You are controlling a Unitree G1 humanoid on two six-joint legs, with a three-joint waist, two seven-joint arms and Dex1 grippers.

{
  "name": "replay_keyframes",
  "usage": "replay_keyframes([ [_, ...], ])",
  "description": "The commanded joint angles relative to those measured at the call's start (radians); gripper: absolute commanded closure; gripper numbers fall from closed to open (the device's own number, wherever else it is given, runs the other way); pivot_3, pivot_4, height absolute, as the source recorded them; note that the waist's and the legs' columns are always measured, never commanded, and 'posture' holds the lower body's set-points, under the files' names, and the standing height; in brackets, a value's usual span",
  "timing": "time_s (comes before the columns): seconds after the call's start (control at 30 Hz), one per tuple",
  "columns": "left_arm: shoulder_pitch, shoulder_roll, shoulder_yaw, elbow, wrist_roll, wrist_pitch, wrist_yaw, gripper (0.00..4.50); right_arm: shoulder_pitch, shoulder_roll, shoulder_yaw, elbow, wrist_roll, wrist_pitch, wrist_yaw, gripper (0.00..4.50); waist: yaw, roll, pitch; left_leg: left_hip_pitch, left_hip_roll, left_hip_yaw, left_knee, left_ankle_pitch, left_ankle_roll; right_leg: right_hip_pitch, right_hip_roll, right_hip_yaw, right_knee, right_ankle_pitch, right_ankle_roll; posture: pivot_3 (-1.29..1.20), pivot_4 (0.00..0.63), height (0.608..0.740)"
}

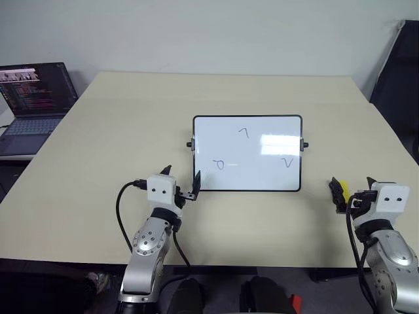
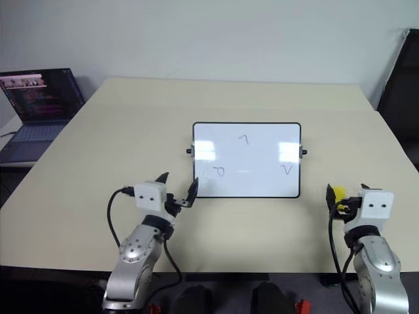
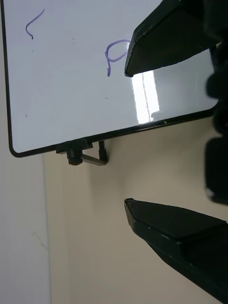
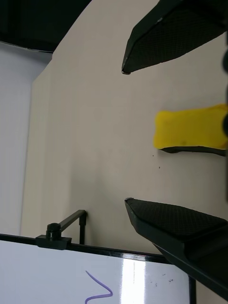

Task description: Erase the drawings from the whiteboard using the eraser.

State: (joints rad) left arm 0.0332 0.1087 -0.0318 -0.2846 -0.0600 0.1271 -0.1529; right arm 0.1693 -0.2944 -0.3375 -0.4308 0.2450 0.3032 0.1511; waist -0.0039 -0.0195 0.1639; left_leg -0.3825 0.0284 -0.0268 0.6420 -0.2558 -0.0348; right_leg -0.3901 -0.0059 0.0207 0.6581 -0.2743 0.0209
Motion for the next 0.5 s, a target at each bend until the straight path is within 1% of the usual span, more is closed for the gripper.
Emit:
replay_keyframes([
  [0.03,-0.015,-0.003,0.003,-0.012,-0.003,-0.031,-0.001,0.0,-0.022,0.002,-0.002,-0.032,-0.011,-0.024,-0.01,0.04,0.0,0.0,0.0,0.0,0.0,0.0,0.0,0.0,0.0,0.0,0.0,0.0,0.0,0.0,0.0,0.0,0.15,0.74],
  [0.23,-0.011,-0.01,-0.003,0.008,-0.002,-0.058,0.002,0.0,-0.048,-0.001,0.003,-0.028,-0.015,-0.016,-0.011,0.04,0.0,0.0,0.0,0.0,0.0,0.0,0.0,0.0,0.0,0.0,0.0,0.0,0.0,0.0,0.0,0.0,0.15,0.74],
  [0.5,-0.025,-0.001,0.009,0.015,-0.005,-0.056,-0.007,0.0,-0.02,0.014,-0.004,-0.038,-0.015,-0.023,-0.012,0.04,0.0,0.0,0.0,0.0,0.0,0.0,0.0,0.0,0.0,0.0,0.0,0.0,0.0,0.0,0.0,0.0,0.15,0.74],
])
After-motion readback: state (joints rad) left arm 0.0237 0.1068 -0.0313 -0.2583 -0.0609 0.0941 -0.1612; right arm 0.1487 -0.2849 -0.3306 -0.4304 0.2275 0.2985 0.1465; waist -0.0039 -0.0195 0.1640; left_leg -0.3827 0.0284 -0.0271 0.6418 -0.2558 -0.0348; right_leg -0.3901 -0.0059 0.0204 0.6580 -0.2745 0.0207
